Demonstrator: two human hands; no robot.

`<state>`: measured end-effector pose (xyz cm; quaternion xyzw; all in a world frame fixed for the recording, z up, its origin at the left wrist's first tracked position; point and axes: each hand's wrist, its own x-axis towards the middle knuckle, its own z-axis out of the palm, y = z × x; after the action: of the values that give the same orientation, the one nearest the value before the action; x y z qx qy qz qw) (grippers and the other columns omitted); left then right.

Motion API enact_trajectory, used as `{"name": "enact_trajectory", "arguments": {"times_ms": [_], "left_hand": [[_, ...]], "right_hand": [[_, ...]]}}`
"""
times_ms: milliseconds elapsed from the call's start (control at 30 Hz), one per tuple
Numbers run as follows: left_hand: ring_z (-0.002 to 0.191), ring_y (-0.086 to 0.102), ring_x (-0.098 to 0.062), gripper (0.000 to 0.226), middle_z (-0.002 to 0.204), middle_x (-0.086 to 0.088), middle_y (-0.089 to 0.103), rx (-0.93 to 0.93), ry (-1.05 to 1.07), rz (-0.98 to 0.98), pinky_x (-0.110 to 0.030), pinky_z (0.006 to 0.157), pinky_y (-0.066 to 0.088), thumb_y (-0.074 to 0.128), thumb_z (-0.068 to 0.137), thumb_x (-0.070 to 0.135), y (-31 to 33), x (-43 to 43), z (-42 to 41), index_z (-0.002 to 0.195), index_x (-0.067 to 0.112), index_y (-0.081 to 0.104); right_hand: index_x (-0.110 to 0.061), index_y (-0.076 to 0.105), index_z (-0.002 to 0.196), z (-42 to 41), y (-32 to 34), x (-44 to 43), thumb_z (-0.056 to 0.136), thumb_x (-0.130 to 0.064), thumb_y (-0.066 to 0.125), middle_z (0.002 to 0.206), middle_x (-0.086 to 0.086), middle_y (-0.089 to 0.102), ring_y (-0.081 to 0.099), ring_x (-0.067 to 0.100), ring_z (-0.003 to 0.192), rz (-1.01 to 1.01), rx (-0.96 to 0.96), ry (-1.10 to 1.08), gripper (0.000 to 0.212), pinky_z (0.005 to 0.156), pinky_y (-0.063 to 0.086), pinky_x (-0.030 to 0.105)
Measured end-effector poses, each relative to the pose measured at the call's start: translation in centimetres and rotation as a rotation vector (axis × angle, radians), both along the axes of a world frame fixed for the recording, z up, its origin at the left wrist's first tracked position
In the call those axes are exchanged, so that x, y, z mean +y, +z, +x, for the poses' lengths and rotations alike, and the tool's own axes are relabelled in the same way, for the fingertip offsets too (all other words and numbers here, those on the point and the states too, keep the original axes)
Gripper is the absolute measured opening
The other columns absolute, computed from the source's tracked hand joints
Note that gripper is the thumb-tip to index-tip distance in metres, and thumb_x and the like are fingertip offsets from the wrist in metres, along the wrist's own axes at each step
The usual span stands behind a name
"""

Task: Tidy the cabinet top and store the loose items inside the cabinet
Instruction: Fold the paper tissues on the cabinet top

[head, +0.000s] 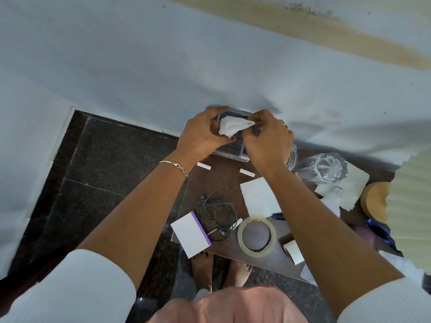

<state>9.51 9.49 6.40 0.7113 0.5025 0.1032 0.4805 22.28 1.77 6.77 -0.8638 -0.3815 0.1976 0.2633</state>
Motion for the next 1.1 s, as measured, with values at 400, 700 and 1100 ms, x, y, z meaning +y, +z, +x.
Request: {"name": "enact_trajectory", "arguments": {"times_ms": [400,700,1100], "left_hand": [[0.073,0.071,-0.011,0.029,0.078,0.008,0.071,-0.104,0.325,-0.038,-0.034,0.084,0.057,0.072,0.084,0.024,0.1,0.8,1.3,0.112,0.019,0.064],[0.057,0.052,0.002,0.011,0.065,0.013,0.055,-0.104,0.434,0.055,-0.013,0.06,0.044,0.069,0.084,0.027,1.6,-5.0,1.2,0.088,0.028,0.058],[0.101,0.066,-0.028,0.046,0.111,0.0,0.059,0.143,0.167,-0.503,-0.045,0.091,0.053,0.066,0.085,0.029,-2.5,-14.7,1.7,0.127,0.018,0.051]], "right_hand": [[-0.03,0.064,0.117,0.7,0.0,0.5,0.089,-0.023,0.048,0.111,-0.008,0.068,0.055,0.02,0.111,-0.047,-0.106,-0.007,0.033,0.09,0.033,0.034],[-0.028,0.064,0.101,-0.8,0.4,-5.2,0.087,-0.02,0.055,0.096,-0.015,0.064,0.052,0.002,0.081,0.109,0.091,-0.257,0.019,0.07,0.04,0.025],[-0.02,0.065,0.109,-2.2,-4.1,-17.8,0.089,-0.014,0.059,0.107,-0.001,0.063,0.059,0.023,0.097,-0.075,0.109,-0.39,0.022,0.077,0.046,0.033]]}}
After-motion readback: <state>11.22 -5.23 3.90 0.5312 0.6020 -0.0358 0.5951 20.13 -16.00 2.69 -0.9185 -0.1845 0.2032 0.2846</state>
